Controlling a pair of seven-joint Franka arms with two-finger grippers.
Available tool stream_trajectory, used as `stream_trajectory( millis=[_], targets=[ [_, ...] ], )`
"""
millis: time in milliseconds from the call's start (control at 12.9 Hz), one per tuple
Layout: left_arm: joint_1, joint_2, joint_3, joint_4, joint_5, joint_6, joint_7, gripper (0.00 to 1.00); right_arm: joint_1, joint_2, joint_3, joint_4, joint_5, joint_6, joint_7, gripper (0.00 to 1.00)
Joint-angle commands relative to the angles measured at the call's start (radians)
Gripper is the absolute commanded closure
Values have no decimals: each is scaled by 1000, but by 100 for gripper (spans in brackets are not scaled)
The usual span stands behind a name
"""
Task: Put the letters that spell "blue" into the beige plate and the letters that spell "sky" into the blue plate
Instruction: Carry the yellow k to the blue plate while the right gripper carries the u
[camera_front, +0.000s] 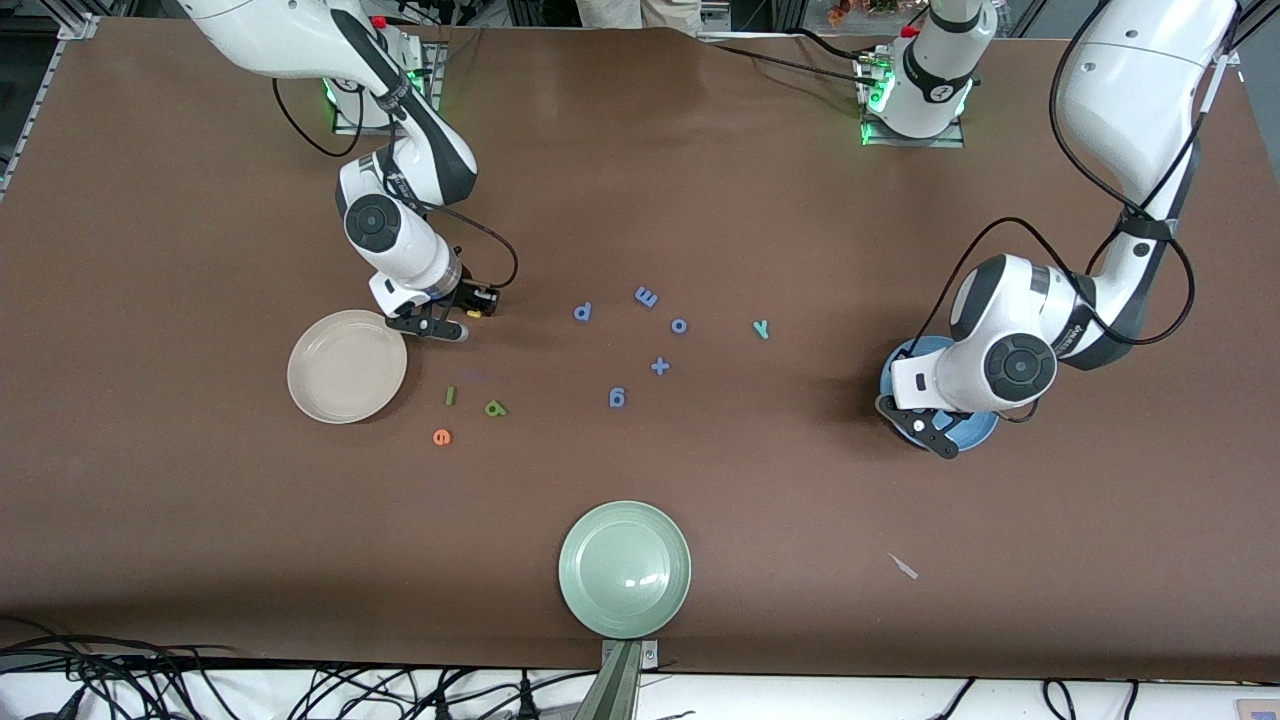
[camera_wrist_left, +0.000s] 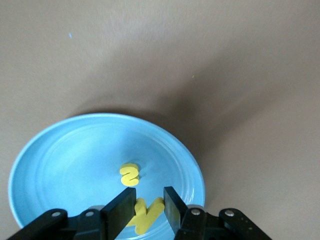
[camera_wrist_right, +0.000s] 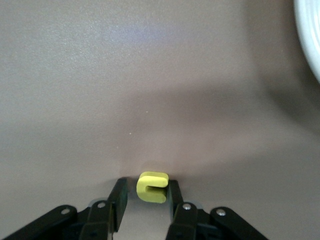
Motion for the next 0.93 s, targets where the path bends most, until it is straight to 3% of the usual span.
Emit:
stream_trajectory(
  millis=[0,78,388,699,854],
  targets=[
    [11,6,-14,-14,21,-2,11,27,-8,-6,2,-28,-11,32,-39,75],
    [13,1,-14,-9,19,-2,10,0,-8,-12,-4,-28,-11,29,-44,76],
    [-8,-20,-46,8,-28,-6,-69,0,-20,-79,-30,4,-11,-58,-105,80],
    [-16,-7,-189,3,-30,1,-483,0,-132,-77,-41,182,-11,-281,-320,79],
    [-73,6,-205,-4,-28,14,-705,0,-180,-37,-81,236,-67,-292,-445,79]
  ],
)
